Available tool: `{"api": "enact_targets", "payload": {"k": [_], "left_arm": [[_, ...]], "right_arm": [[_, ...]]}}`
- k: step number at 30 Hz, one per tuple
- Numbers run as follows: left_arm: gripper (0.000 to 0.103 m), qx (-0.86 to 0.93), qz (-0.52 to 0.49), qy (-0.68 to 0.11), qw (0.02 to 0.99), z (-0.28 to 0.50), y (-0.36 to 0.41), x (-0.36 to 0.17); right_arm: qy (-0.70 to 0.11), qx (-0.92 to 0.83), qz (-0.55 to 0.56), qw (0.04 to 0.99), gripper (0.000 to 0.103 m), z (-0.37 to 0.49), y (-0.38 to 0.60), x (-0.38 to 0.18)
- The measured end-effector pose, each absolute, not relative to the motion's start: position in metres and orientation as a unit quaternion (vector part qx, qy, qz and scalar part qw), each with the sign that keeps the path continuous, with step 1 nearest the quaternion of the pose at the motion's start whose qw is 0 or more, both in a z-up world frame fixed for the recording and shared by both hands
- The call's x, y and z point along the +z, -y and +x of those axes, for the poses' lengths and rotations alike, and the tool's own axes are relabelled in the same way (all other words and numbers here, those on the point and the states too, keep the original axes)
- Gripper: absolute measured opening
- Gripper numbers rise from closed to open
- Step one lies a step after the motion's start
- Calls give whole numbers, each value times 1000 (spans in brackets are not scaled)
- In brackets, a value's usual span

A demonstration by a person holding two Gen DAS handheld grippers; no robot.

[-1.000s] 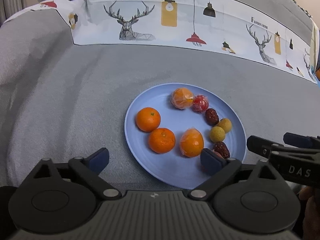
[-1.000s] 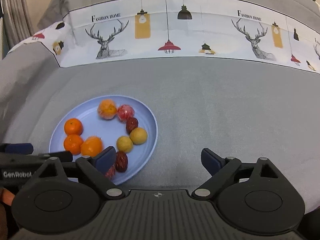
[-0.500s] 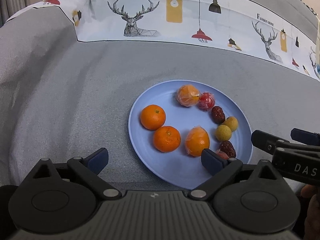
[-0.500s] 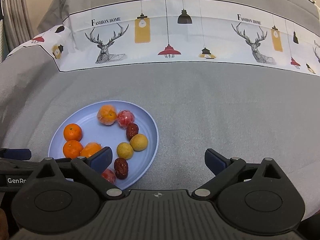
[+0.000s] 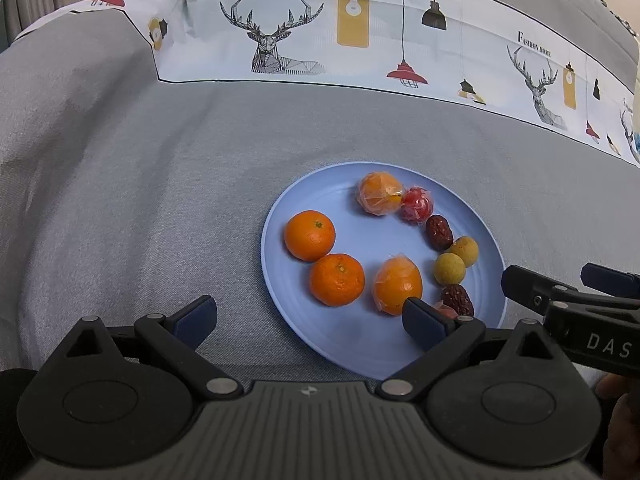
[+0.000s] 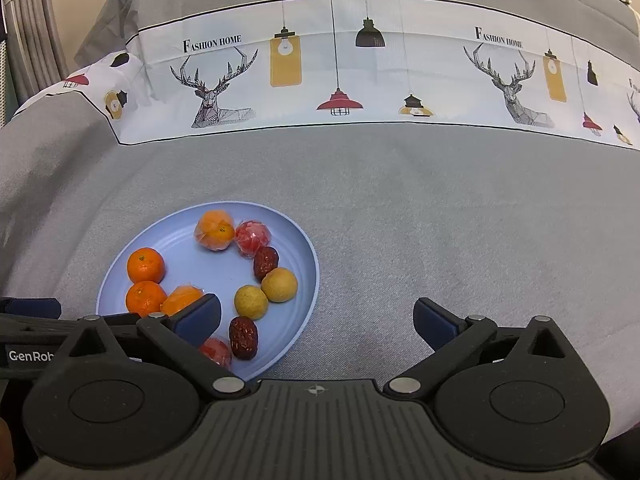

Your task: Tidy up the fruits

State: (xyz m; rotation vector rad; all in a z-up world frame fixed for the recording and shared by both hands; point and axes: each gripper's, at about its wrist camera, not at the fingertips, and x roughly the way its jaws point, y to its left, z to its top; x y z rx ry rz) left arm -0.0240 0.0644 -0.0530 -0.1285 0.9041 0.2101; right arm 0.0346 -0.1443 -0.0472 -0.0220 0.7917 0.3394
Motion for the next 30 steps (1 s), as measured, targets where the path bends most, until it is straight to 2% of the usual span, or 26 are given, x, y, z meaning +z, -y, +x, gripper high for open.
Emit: {"api": "enact_targets", "payload": {"k": [30], "left_arm": [[100,98,-66,-435,893,-23,-64,-52]], "right_arm": [[-388,164,-5,907,102,36,145,-47]]}}
